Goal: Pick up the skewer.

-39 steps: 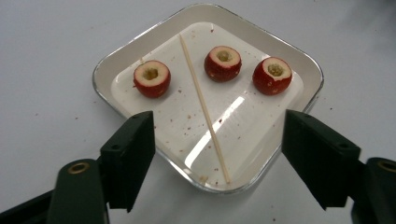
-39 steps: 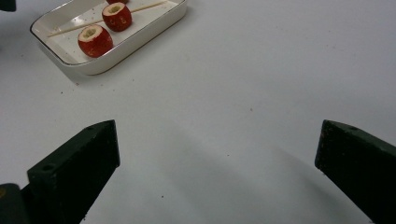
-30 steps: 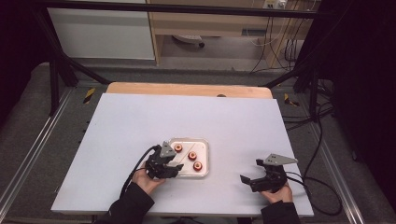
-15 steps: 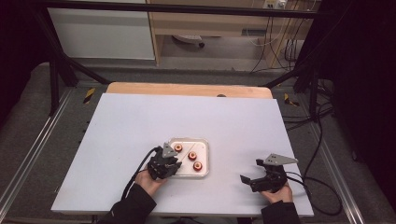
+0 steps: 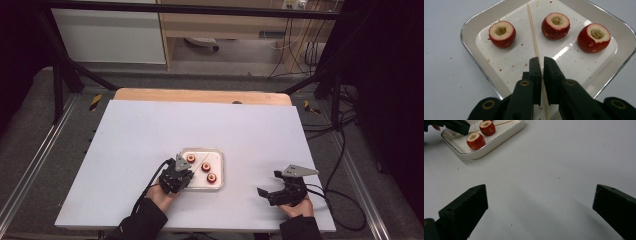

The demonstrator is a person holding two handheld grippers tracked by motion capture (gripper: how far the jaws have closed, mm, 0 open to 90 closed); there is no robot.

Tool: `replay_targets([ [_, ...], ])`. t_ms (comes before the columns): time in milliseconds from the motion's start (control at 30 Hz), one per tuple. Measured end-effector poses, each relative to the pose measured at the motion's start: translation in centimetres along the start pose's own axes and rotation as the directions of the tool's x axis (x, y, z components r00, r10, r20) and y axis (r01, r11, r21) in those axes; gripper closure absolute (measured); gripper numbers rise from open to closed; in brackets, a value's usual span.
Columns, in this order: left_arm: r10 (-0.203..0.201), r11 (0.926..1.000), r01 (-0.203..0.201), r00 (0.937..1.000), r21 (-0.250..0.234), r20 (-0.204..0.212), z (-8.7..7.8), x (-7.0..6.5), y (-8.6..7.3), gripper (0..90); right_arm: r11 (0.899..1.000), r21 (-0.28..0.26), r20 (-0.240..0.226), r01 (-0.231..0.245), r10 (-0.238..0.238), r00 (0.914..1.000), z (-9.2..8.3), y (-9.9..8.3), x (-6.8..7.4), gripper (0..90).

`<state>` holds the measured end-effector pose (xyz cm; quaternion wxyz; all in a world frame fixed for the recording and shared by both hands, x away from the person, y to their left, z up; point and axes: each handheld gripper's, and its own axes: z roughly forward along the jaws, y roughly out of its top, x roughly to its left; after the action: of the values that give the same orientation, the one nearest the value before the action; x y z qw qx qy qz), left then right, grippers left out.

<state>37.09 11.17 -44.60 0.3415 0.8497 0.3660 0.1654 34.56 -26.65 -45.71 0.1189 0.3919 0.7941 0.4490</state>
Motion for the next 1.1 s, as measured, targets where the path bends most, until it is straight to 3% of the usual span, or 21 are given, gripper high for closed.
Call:
replay_targets([
  [167,-0.012,0.9999,0.012,0.9998,-0.004,-0.014,0.0,-0.1,0.0,87.5,1.000,0.006,-0.003,-0.005,0.005,1.0000,0.1,0.0,0.0,0.5],
  [400,-0.037,0.9991,0.037,0.9993,-0.022,-0.001,0.0,0.1,-0.2,88.2,1.000,0.005,-0.001,0.000,0.000,1.0000,0.0,0.0,0.0,0.5],
  [800,-0.057,0.9938,0.059,0.9980,-0.095,0.030,-1.3,0.9,-0.3,88.5,1.000,0.006,-0.001,0.001,-0.001,1.0000,0.0,0.0,0.0,0.5],
  [1100,-0.015,0.9909,0.022,0.9984,-0.133,0.054,-2.4,1.1,-0.2,88.5,1.000,0.013,0.012,0.025,-0.025,0.9996,0.1,0.1,0.2,0.5],
])
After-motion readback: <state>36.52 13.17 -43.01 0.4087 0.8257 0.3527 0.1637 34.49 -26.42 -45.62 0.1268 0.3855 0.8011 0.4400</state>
